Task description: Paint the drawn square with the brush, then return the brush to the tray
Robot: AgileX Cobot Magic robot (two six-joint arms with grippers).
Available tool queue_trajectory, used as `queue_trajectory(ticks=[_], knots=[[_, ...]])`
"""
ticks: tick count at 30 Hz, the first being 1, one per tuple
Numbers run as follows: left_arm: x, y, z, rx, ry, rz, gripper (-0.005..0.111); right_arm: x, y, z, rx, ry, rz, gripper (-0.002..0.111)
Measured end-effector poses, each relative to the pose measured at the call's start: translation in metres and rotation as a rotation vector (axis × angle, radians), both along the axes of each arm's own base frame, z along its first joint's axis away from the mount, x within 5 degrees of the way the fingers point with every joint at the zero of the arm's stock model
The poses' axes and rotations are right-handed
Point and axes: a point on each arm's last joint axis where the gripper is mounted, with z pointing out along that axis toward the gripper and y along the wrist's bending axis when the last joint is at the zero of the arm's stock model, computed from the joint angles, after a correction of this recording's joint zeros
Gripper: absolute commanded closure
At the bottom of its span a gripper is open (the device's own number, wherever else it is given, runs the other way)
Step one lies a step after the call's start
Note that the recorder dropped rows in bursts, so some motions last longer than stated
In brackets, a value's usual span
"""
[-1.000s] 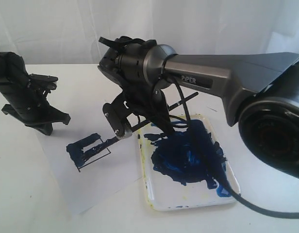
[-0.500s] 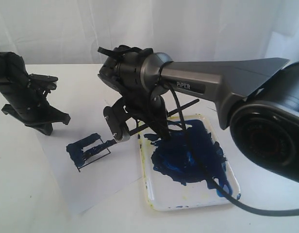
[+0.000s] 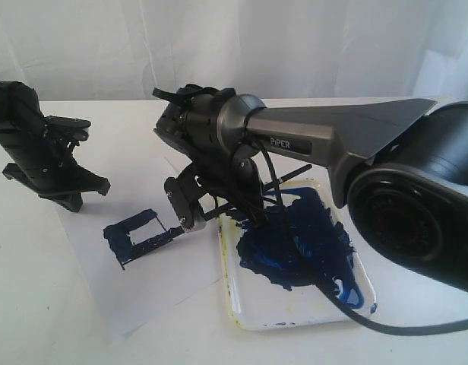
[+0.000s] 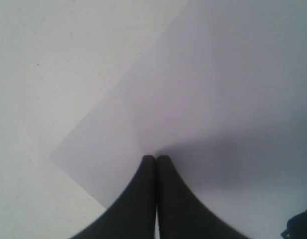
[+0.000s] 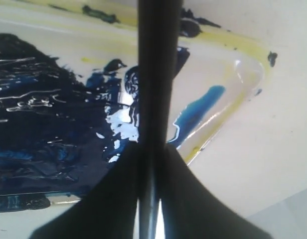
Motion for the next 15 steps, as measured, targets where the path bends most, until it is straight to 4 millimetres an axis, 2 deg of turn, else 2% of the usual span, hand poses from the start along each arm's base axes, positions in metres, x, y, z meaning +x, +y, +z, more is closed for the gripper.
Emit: queue_trajectory(ticks=[15], knots=[[0.0004,0.0015,0.0001,0.022,-0.005,-0.015,0.107,0.0068,-0.0043,0.0051,-0.032,-0.108,-0.048,0.108]])
